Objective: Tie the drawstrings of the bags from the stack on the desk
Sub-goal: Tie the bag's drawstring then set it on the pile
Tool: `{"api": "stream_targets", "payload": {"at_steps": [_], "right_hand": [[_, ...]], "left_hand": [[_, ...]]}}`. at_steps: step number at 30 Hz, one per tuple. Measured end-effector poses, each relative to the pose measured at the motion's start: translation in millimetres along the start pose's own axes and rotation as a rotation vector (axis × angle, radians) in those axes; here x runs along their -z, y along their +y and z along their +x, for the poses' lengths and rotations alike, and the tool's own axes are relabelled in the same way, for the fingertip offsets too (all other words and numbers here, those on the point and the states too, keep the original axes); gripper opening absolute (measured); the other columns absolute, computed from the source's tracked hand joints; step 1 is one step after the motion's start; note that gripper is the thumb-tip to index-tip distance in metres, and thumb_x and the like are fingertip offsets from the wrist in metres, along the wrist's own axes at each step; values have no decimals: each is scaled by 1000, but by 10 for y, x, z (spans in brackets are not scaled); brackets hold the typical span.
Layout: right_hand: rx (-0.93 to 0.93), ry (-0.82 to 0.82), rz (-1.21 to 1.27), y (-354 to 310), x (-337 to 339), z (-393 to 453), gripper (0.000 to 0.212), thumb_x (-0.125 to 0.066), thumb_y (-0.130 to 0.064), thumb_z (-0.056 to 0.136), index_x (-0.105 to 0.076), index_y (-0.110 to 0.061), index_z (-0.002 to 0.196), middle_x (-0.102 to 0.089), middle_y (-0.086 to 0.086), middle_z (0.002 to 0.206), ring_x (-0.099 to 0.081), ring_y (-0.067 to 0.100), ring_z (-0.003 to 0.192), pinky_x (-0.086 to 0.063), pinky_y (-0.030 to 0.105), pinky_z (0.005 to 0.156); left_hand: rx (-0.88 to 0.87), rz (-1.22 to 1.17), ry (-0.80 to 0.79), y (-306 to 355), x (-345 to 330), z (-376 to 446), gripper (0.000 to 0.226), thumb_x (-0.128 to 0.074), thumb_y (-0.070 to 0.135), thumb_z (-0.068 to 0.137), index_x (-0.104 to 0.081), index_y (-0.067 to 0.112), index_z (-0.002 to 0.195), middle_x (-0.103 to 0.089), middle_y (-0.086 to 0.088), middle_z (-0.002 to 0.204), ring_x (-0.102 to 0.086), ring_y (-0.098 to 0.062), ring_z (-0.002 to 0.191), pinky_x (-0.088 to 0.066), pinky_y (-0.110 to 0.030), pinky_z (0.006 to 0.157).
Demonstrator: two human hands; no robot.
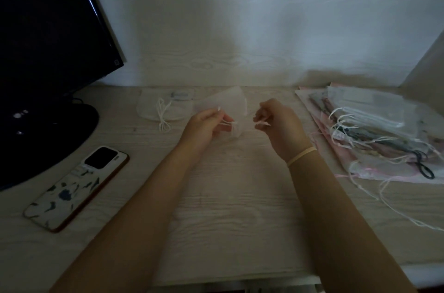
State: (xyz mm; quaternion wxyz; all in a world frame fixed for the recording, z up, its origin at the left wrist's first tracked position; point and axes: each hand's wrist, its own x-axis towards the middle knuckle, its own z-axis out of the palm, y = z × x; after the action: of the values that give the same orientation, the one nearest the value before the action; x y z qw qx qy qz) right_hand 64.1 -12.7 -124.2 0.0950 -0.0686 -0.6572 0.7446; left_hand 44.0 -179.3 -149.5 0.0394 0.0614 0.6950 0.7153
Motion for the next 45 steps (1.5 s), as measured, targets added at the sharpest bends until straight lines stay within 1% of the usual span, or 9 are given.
{"api": "stream_targets", "payload": {"at_steps": [4, 6, 8, 12, 19, 22, 27, 33, 45], "right_hand": [[-46, -103, 422, -31, 32, -13, 33, -46, -4, 89, -57, -8, 59, -59, 5, 58, -60, 24, 73, -49, 35, 81], [-117, -172, 499, -22, 23, -63, 32, -44, -4, 88, -47, -10, 58, -48, 6, 52, -52, 23, 55, -51, 36, 68], [-27, -85, 86, 60, 18, -46, 32, -49, -7, 86, -37, -14, 57, -33, 3, 48, -32, 17, 42, -34, 28, 47], [253, 57, -784, 155, 14, -12, 35, -57, -12, 79, -34, -15, 54, -31, 1, 53, -33, 16, 54, -26, 29, 51], [269, -172, -1024, 242, 84, -28, 17, -70, -27, 75, -57, -19, 83, -61, 0, 81, -54, 17, 74, -41, 26, 66], [307, -151, -1042, 266, 90, -6, 14, -71, -23, 77, -59, -22, 81, -58, -5, 73, -53, 13, 70, -37, 22, 65], [304, -100, -1040, 252, 20, 0, 4, -70, -21, 81, -67, -18, 81, -57, -2, 72, -53, 14, 71, -34, 21, 64], [397, -31, -1007, 216, -45, -40, 10, -71, -25, 81, -70, -16, 84, -54, -4, 70, -49, 10, 66, -31, 18, 62], [392, 53, -936, 239, -82, -40, 11, -70, -28, 81, -66, -18, 82, -53, -6, 65, -51, 11, 65, -34, 23, 61]], "left_hand": [[2, 53, 31, -48, -11, 7, 33, -55, 19, 96, -72, 18, 69, -74, -4, 85, -68, -21, 87, -47, -43, 97], [9, 17, 17, -56, -11, 2, 31, -51, 16, 98, -68, 15, 71, -74, -2, 85, -68, -18, 86, -47, -38, 95], [64, -199, -16, -41, 20, -6, 32, -43, 14, 101, -59, 12, 73, -74, -4, 83, -71, -16, 81, -48, -31, 85], [179, -590, -6, -32, 119, 3, 31, -37, 18, 102, -49, 16, 73, -69, 1, 66, -71, -13, 70, -42, -25, 67], [-28, 19, 153, -53, 112, 30, 19, -55, 16, 93, -60, 14, 75, -43, 6, 49, -41, -12, 48, -26, -22, 45], [-90, 388, 289, -96, 168, 46, 4, -64, 23, 83, -65, 20, 82, -61, 1, 71, -59, -20, 72, -45, -32, 65], [-284, 735, 391, -71, 143, 12, 61, -62, 31, 68, -52, 17, 127, -55, -8, 123, -48, -28, 117, -39, -37, 99], [-472, 1016, 91, -70, 39, -42, 30, -73, 37, 77, -66, 25, 104, -63, 7, 91, -58, -14, 88, -46, -33, 81], [-300, 831, 71, -107, -10, -45, 9, -60, 28, 91, -58, 21, 86, -61, 4, 79, -58, -20, 77, -46, -32, 71]]}}
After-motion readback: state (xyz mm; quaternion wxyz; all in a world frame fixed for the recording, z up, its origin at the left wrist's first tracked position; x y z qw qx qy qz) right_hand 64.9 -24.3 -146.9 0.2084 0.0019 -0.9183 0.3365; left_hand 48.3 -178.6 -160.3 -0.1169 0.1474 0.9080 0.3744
